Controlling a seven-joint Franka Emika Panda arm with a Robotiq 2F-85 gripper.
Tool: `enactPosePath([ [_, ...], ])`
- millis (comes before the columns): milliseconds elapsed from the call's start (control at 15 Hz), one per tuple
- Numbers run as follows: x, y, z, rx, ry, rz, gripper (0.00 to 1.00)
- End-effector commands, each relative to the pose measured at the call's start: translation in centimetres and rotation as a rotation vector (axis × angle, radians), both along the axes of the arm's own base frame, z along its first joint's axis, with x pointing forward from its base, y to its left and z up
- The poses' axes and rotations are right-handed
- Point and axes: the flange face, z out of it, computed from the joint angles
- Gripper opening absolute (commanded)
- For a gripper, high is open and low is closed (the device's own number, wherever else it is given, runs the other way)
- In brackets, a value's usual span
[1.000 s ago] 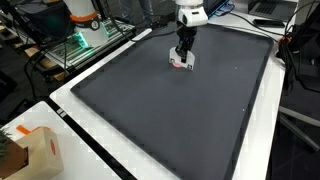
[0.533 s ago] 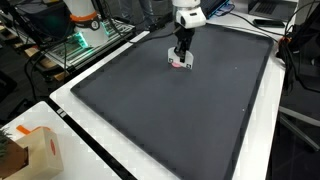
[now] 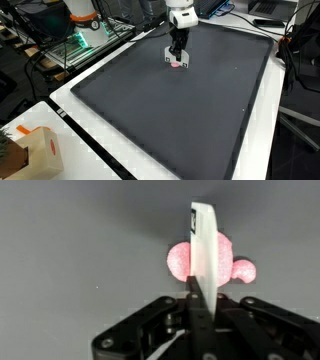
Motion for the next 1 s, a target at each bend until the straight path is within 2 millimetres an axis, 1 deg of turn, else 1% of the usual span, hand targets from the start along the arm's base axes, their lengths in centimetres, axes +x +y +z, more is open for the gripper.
enactPosePath([
  [0, -4.6, -0.7, -5.7, 0.012, 0.153, 0.004, 0.01],
  [400, -5.1, -1.0, -5.8, 0.007, 0.163, 0.004, 0.01],
  [533, -5.0, -1.0, -6.1, 0.005, 0.165, -0.006, 0.01],
  [600, -4.7, -1.0, -6.3, 0.001, 0.165, -0.015, 0.01],
  [933, -1.2, -0.4, -5.7, -0.018, 0.152, -0.017, 0.01],
])
